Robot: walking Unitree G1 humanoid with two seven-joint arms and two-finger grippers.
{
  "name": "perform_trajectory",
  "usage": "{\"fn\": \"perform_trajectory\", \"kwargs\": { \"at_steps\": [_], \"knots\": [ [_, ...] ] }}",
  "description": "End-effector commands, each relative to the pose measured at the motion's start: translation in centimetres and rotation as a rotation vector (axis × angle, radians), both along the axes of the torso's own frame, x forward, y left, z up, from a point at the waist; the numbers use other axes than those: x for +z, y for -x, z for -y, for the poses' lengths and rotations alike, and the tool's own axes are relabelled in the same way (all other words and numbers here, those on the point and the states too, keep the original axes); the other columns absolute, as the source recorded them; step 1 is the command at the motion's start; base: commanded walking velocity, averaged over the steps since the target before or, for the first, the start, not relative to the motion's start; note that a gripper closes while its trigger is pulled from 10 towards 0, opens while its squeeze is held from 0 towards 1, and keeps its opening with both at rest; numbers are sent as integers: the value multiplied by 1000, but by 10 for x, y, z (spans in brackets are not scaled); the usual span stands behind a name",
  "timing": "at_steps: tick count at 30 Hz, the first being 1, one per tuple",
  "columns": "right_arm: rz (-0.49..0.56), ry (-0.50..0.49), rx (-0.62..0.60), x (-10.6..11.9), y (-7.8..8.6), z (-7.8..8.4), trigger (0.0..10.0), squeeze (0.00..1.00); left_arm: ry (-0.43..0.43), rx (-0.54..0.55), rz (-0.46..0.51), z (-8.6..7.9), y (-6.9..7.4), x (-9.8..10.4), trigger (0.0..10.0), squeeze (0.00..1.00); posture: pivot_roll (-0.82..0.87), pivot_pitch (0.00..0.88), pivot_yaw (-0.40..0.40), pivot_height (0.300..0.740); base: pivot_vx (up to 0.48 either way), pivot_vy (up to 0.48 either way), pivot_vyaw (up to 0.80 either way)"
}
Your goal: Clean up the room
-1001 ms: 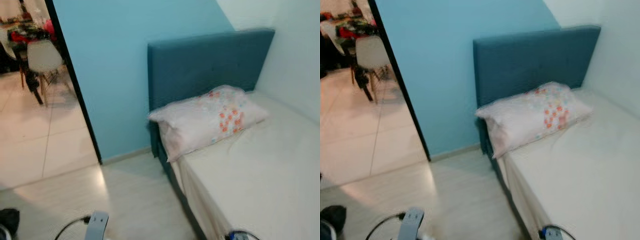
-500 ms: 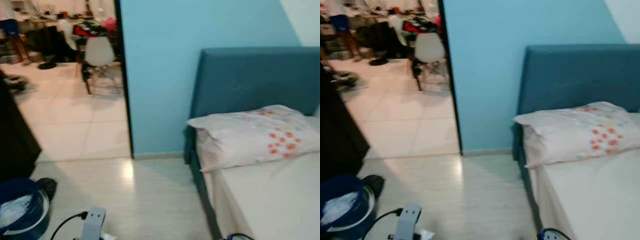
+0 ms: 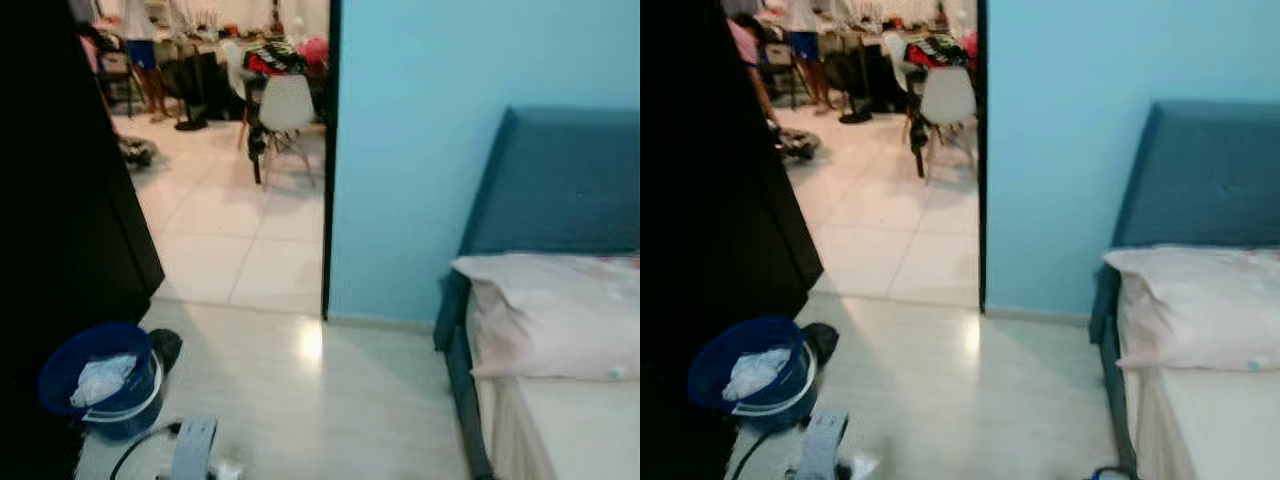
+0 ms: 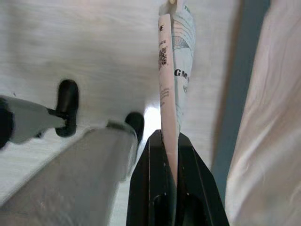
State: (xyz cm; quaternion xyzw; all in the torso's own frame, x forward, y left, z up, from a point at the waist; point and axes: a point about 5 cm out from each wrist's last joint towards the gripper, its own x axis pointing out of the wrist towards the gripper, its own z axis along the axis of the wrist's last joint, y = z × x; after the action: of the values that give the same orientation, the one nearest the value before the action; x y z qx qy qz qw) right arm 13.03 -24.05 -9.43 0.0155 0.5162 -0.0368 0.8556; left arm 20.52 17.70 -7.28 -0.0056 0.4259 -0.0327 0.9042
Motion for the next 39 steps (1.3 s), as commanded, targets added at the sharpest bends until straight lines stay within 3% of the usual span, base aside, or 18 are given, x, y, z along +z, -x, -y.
{"fn": "perform_trajectory", "kwargs": {
  "at_steps": [1,19,21,28,32,39],
  "knots": [
    [-11,-4,-8,-2,4,-1,10000,0,2,10,-3,-1,1,0,10000,0,132,0,-12,731,0,0,769],
    [-5,-7,-4,-2,2,-3,10000,0,43,57,54,-1,-15,9,10000,0,128,0,-9,731,0,0,767],
    [-15,27,19,-1,1,-2,10000,0,50,56,75,1,-22,13,10000,0,127,0,-8,731,341,0,288],
    [-4,13,9,-1,-2,-4,10000,0,71,55,109,4,-34,21,10000,0,129,0,-9,731,449,0,0],
    [1,11,15,0,-6,-7,10000,0,74,58,115,5,-36,22,10000,0,128,0,-11,731,480,0,0],
    [13,9,29,1,-12,-11,10000,0,73,53,113,6,-36,22,10000,0,126,0,-12,731,480,0,763]
  ]
}}
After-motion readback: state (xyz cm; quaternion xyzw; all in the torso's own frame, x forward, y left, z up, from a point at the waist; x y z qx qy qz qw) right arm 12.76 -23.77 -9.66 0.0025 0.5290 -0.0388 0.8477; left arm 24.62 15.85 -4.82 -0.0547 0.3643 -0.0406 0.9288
